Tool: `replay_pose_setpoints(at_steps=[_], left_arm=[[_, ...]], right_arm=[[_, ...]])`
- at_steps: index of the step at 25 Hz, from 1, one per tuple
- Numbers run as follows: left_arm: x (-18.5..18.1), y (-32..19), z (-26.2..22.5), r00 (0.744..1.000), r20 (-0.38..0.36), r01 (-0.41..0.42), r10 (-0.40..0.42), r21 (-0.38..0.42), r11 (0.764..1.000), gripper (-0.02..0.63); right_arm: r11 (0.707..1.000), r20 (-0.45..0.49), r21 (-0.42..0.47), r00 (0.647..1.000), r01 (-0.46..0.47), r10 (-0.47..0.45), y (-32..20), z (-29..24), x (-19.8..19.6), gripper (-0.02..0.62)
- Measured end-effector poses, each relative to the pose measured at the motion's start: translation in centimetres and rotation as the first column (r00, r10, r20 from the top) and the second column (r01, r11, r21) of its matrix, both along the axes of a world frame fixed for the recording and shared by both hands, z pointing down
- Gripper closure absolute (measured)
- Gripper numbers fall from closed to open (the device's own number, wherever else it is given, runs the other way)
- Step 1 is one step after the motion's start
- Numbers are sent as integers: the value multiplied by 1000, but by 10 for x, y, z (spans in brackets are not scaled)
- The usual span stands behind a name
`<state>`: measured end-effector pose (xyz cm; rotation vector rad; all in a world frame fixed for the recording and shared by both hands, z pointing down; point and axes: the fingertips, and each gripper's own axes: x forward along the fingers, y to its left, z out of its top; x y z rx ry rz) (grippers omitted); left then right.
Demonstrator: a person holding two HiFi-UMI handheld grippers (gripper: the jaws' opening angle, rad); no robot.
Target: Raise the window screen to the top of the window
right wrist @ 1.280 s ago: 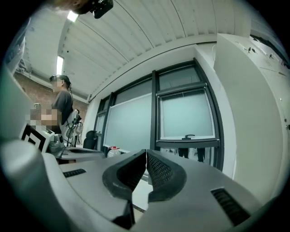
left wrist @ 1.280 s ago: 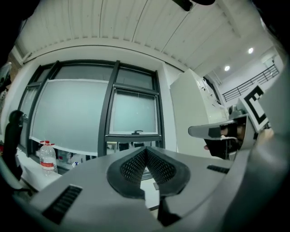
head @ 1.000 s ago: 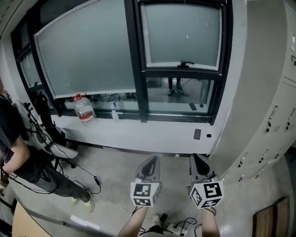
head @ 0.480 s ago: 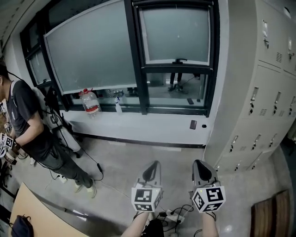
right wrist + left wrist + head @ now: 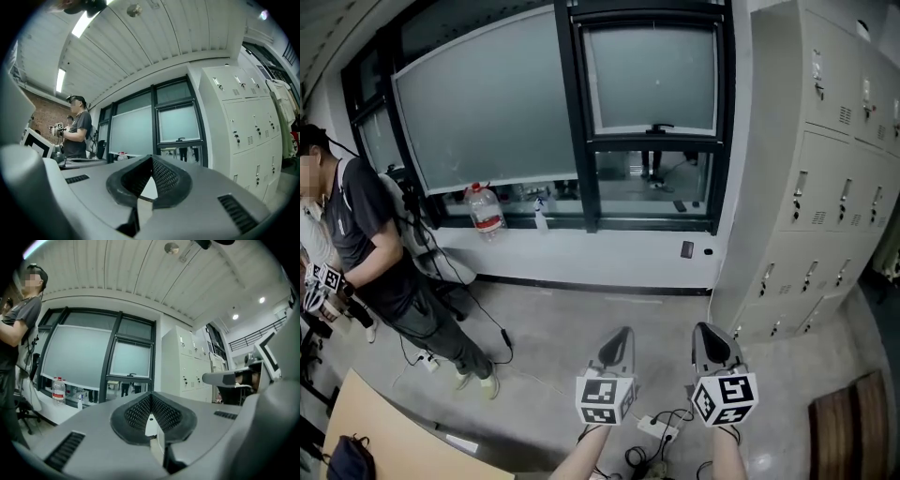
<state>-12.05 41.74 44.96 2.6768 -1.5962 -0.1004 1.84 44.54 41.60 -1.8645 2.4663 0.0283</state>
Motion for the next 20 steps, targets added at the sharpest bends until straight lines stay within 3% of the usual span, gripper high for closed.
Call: replay_pose_setpoints(at_steps=[9, 20], left_arm=[[-32, 33, -6, 1000, -6, 18, -18, 15, 1000, 601], [-34, 46, -11, 1000, 12, 22, -22, 28, 999, 601]], right_arm=[[1000, -14, 4, 1000, -11, 11, 37, -1, -24, 589], [1000, -10, 10, 1000, -8, 8, 44, -2, -24, 589]])
